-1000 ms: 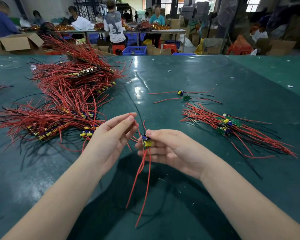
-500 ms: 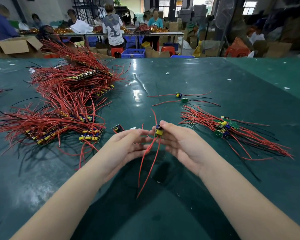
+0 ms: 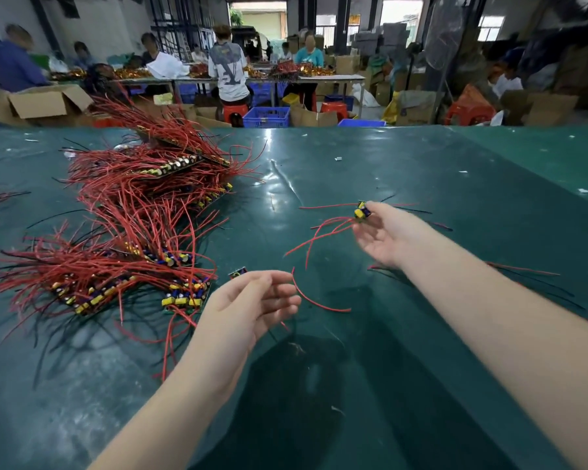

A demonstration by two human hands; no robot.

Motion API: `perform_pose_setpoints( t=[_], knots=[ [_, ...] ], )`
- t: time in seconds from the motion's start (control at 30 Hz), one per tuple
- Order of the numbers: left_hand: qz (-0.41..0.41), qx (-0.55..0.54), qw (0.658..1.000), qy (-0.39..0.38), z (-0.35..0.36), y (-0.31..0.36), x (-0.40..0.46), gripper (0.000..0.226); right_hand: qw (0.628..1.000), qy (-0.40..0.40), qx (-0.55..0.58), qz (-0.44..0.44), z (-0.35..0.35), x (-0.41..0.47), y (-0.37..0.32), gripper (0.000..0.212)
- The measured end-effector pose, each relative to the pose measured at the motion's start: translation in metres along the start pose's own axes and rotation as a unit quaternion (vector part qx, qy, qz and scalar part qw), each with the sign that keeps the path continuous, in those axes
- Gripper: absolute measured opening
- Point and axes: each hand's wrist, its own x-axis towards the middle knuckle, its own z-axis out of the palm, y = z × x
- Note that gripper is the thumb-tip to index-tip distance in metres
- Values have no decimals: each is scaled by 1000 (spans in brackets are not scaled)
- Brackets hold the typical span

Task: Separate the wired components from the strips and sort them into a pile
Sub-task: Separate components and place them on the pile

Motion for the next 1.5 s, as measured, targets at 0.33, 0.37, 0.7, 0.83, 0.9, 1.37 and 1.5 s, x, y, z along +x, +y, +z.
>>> perform_pose_setpoints(
  t=[0.33, 0.37, 0.7, 0.83, 0.9, 1.37, 1.5],
  knots=[
    [15, 7, 1000, -7, 0, 5, -3, 32, 985, 45, -149, -75, 5, 55, -21, 13],
    [22, 14, 1000, -4, -1, 6, -3, 33, 981, 54, -164, -83, 0, 57, -21, 10],
    [65, 14, 997, 42, -9, 14, 0, 33, 924, 110, -287, -227, -51, 42, -32, 39],
    [74, 8, 996, 51, -11, 15, 2, 32, 918, 53, -205, -336, -61, 17, -41, 42],
    [73, 10, 996, 53, -12, 14, 2, 32, 903, 30, -250, -348, -72, 6, -49, 31],
    [71, 89, 993, 46, -7, 9, 1, 34, 477, 47, -845, -236, -127, -38, -32, 42],
    [72, 89, 992, 48, -8, 9, 3, 33, 552, 50, -770, -317, -125, -33, -16, 24]
  ],
)
